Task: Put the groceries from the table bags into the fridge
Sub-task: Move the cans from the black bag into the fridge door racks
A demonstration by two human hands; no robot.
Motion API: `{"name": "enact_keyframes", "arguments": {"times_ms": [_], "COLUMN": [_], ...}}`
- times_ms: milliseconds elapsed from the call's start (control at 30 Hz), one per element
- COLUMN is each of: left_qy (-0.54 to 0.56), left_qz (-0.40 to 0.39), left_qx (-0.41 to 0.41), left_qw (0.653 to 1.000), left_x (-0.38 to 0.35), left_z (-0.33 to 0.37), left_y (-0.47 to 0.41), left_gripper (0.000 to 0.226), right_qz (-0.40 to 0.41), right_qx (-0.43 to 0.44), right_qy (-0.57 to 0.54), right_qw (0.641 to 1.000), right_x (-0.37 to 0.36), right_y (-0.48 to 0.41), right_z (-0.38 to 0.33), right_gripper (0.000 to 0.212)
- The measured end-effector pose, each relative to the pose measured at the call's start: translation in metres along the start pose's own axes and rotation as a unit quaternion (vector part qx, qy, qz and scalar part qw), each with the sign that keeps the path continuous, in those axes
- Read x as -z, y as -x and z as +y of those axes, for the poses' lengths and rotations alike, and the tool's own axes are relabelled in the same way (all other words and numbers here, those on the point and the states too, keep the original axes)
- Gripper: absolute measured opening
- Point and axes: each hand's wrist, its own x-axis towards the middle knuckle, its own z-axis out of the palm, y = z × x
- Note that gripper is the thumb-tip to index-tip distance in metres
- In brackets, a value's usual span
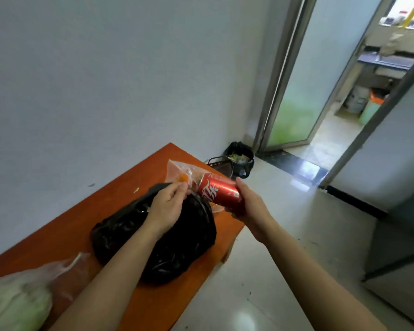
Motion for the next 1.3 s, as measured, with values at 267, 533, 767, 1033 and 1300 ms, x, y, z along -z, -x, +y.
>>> {"name": "enact_keyframes", "arguments": {"times_ms": [267, 533, 767, 1033, 1300], "left_qy": [0.017, -0.050, -0.135, -0.143, -0.153], "left_qz": [-0.097, -0.282, -0.301, -0.210, 0.041], "left_qx": [-0.067, -0.279, -0.460, -0.547, -0.626], "left_qw": [0.993, 0.917, 0.824, 0.798, 0.763], "left_x": [-0.185, -0.409, -0.555, -0.675, -0.681], "left_z": [0.119, 0.256, 0.343, 0.425, 0.563], "left_y": [0.091, 0.220, 0.268, 0.228, 0.162], "left_gripper": [0.032, 0.030, 0.047, 0.055, 0.061], "right_qz": [0.141, 0.280, 0.368, 0.406, 0.400], "right_qx": [0.057, 0.168, 0.199, 0.226, 0.371], "right_qy": [-0.122, -0.335, -0.253, -0.194, -0.114], "right_qw": [0.981, 0.884, 0.872, 0.864, 0.830], "right_x": [0.215, 0.425, 0.558, 0.700, 0.796], "right_y": [0.159, 0.344, 0.433, 0.409, 0.366], "right_z": [0.018, 0.034, 0.040, -0.019, -0.195], "right_gripper": [0.044, 0.053, 0.067, 0.043, 0.064]}}
